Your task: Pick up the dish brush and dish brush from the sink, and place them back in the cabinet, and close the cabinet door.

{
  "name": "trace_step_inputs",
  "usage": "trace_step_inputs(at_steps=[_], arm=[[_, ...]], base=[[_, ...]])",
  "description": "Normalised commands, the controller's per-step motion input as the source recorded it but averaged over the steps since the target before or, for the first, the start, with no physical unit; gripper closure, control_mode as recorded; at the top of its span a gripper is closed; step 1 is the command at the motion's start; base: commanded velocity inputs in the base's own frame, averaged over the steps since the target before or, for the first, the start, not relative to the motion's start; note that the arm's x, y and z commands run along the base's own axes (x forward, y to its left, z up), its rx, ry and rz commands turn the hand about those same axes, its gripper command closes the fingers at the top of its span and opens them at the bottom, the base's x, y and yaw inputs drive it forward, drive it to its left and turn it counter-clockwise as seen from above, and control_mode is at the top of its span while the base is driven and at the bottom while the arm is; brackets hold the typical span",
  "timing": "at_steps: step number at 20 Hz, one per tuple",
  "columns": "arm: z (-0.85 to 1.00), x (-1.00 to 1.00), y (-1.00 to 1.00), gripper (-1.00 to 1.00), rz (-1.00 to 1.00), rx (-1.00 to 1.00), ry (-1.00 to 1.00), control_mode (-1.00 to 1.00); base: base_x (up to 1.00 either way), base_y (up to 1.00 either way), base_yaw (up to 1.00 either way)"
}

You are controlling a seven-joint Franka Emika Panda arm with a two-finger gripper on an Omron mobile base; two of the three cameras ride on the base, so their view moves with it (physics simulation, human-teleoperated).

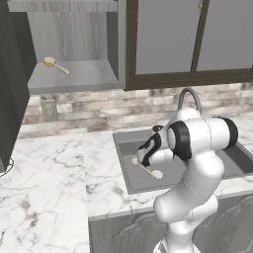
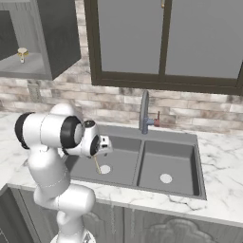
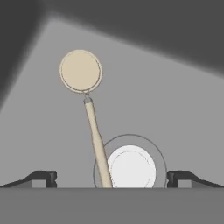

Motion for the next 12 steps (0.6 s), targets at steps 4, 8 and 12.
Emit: trace_step_inputs(at_steps=[4,8,12], arm=[[-0.32,0.00,0.04,-1.00,0.02,0.00,0.00,-1.00],[-0.31,0.01,0.02,-1.00,0.02,0.00,0.00,-1.00],[-0.29,0.06,0.00,-1.00,0.02,0.00,0.00,-1.00]], base=[[0.00,0.00,0.00],[0.00,0.00,0.00],[0.00,0.00,0.00]])
